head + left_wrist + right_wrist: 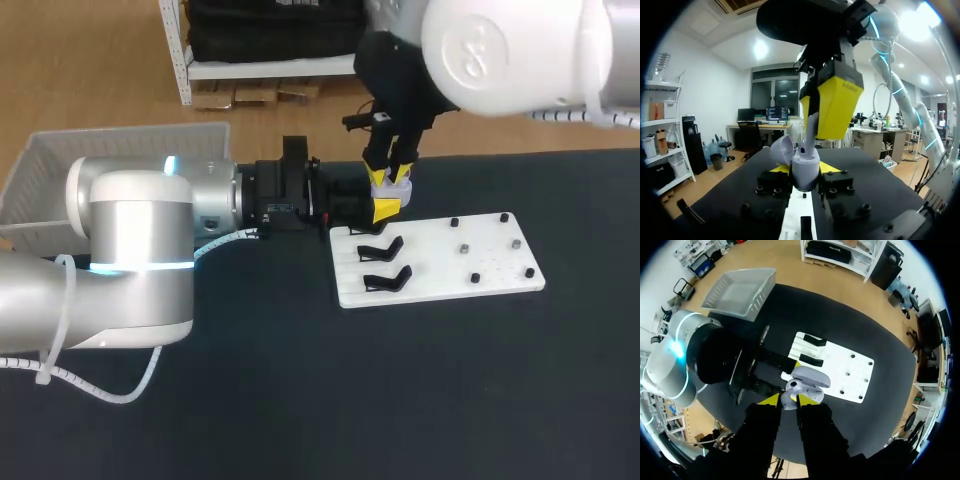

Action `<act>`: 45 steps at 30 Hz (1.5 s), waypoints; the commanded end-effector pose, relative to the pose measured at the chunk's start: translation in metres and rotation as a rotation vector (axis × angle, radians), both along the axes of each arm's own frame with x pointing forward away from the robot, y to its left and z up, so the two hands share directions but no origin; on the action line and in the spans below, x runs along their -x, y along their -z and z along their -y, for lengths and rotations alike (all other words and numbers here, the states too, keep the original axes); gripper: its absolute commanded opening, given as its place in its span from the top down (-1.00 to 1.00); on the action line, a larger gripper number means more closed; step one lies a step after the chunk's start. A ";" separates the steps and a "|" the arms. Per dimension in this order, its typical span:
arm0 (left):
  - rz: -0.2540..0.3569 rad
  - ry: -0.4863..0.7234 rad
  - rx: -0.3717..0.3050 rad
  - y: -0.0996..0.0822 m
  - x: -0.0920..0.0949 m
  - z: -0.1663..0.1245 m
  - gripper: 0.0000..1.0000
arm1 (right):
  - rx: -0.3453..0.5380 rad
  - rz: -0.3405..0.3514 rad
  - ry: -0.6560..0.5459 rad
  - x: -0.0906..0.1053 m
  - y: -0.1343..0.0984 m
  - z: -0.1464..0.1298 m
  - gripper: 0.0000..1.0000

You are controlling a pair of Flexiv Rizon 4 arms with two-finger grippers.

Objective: Pick up each earbud case from the left stands, insert the matching earbuds, close the lid, and place the case in the box.

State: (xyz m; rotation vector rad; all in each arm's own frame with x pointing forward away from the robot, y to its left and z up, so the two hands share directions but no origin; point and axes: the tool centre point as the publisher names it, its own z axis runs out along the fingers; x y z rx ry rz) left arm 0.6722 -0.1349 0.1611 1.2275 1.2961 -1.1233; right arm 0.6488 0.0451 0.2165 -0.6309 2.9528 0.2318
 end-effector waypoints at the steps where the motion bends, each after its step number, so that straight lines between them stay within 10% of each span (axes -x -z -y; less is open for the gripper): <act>1: 0.007 -0.008 0.010 0.002 0.002 0.000 1.00 | 0.006 -0.005 -0.001 -0.003 0.001 0.000 1.00; 31: 0.007 -0.008 0.010 0.002 0.002 0.000 1.00 | 0.062 -0.018 -0.007 -0.006 0.014 -0.003 1.00; 35: 0.007 -0.008 0.010 0.002 0.002 0.000 1.00 | 0.069 -0.012 -0.011 -0.006 0.012 -0.003 0.59; 45: 0.007 -0.008 0.010 0.002 0.002 0.000 1.00 | 0.093 -0.006 -0.044 -0.007 0.011 -0.002 0.49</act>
